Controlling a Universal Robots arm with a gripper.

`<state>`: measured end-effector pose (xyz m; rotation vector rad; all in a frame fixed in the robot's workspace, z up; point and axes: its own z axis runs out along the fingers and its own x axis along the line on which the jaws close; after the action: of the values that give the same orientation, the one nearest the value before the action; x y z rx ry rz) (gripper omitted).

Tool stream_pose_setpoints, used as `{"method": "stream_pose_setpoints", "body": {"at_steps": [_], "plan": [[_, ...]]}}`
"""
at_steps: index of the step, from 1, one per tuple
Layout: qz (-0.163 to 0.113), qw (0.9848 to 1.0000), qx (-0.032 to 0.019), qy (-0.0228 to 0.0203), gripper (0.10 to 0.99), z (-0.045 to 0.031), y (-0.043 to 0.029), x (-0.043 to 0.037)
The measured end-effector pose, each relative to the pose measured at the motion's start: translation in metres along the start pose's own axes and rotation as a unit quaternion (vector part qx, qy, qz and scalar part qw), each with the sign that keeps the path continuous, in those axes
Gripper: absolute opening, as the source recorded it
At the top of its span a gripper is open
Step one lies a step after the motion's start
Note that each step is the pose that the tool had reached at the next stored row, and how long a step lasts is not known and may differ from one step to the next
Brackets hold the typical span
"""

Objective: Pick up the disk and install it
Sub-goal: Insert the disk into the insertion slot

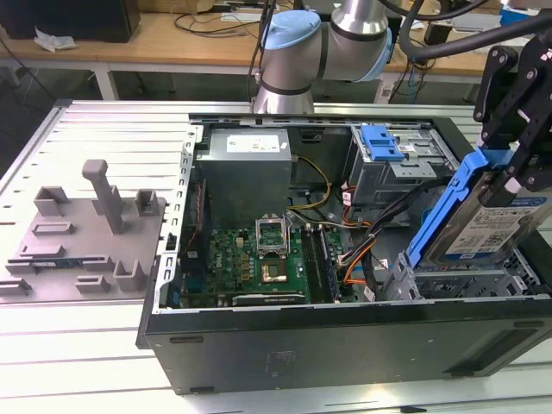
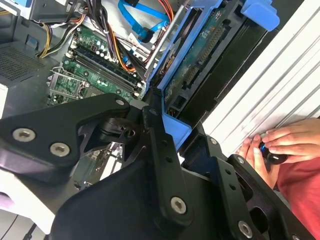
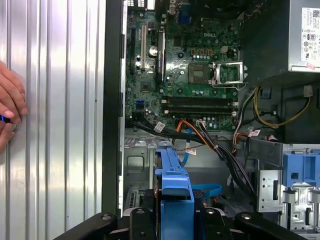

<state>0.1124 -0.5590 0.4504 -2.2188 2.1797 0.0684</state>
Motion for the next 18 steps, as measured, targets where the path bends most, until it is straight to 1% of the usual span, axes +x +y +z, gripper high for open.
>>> {"method": "stream_pose_setpoints", "body": {"at_steps": [8,18], "plan": [[0.0,1.0,0.0,0.0,0.369,0.0073,-0.0001,0.0004],[0.0,1.0,0.0,0.0,0.369,0.0221,-0.0002,0.0023]]}}
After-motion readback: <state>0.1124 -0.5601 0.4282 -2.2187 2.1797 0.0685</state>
